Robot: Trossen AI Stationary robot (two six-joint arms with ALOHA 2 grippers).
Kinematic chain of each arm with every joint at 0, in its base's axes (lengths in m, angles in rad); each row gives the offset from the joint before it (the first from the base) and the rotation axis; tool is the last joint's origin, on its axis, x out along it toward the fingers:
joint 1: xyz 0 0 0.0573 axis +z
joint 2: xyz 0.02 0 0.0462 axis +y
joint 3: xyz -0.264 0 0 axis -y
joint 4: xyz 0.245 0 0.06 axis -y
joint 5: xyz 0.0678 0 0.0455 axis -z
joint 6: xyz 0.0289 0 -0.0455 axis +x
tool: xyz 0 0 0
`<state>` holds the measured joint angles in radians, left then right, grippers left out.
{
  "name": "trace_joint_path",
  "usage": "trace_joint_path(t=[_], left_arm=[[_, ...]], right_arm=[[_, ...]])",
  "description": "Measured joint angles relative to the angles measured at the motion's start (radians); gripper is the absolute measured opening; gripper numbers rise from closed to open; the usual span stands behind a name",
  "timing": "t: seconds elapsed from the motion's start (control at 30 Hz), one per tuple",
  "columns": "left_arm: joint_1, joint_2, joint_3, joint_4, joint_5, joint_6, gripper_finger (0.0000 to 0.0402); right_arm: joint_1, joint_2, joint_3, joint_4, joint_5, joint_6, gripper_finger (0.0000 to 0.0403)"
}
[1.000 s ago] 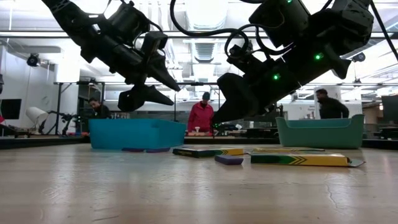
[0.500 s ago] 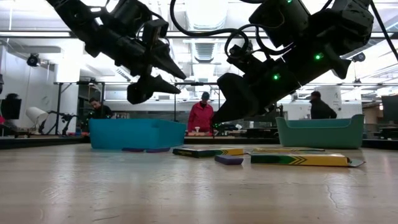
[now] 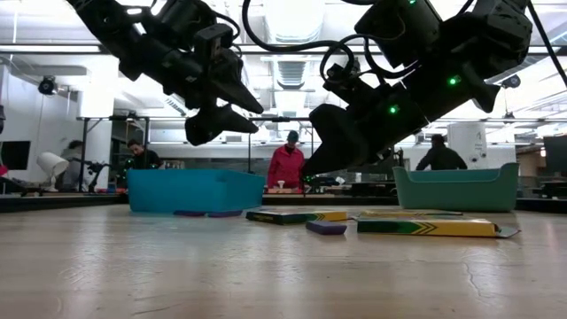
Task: Pick & Place School Supplies
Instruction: Put the yellow crayon box into the blue bin
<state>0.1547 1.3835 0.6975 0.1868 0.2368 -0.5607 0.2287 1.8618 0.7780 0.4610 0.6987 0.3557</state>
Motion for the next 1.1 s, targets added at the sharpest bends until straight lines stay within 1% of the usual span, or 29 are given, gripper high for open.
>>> trace_joint_path(t=[0.1, 0.17, 0.23, 0.33, 0.43, 0.53, 0.57, 0.63, 0.73, 0.77, 0.83, 0.97, 1.03, 1.1], left_arm=[[-0.02, 0.024, 0.0, -0.002, 0.0, -0.056, 0.0177], [-0.041, 0.041, 0.0, -0.002, -0.026, -0.127, 0.0177], [-0.068, 0.058, 0.0, -0.001, -0.091, -0.21, 0.0177], [-0.114, 0.069, 0.0, -0.004, -0.172, -0.299, 0.0177], [-0.172, 0.059, 0.0, -0.004, -0.247, -0.341, 0.0177], [-0.229, 0.049, 0.0, -0.003, -0.328, -0.356, 0.0177], [-0.247, 0.049, 0.0, -0.003, -0.342, -0.372, 0.0177], [-0.284, 0.052, 0.0, -0.007, -0.381, -0.414, 0.0177], [-0.343, 0.054, -0.017, -0.008, -0.51, -0.511, 0.0177], [-0.362, 0.054, -0.026, -0.011, -0.557, -0.548, 0.0177], [-0.395, 0.054, -0.044, -0.011, -0.617, -0.614, 0.0177], [-0.443, 0.058, -0.064, -0.011, -0.664, -0.711, 0.0177], [-0.458, 0.066, -0.064, -0.011, -0.682, -0.723, 0.0177], [-0.464, 0.077, -0.063, -0.006, -0.711, -0.729, 0.0177]], right_arm=[[0.0, 0.0, 0.0, 0.001, 0.0, 0.0, 0.0052], [0.0, 0.0, 0.0, 0.001, 0.0, 0.019, 0.0052], [0.002, 0.0, 0.0, 0.0, -0.001, 0.056, 0.0052], [0.002, 0.0, 0.0, 0.0, -0.001, 0.022, 0.0052], [-0.002, 0.0, 0.0, 0.0, -0.001, -0.036, 0.0052], [-0.001, 0.0, 0.0, -0.001, -0.007, -0.06, 0.0052], [-0.003, 0.0, 0.0, -0.001, -0.025, -0.069, 0.0052], [-0.014, 0.0, 0.0, 0.0, -0.107, -0.086, 0.0052], [-0.046, 0.0, 0.0, 0.0, -0.236, -0.092, 0.0052], [-0.059, 0.0, 0.0, 0.001, -0.254, -0.089, 0.0052], [-0.078, 0.0, 0.0, 0.001, -0.253, -0.071, 0.0052], [-0.098, 0.0, 0.0, 0.001, -0.257, -0.03, 0.0052], [-0.096, 0.0, 0.0, 0.005, -0.294, -0.01, 0.0052], [-0.09, 0.0, 0.0, 0.023, -0.359, 0.008, 0.0052]])
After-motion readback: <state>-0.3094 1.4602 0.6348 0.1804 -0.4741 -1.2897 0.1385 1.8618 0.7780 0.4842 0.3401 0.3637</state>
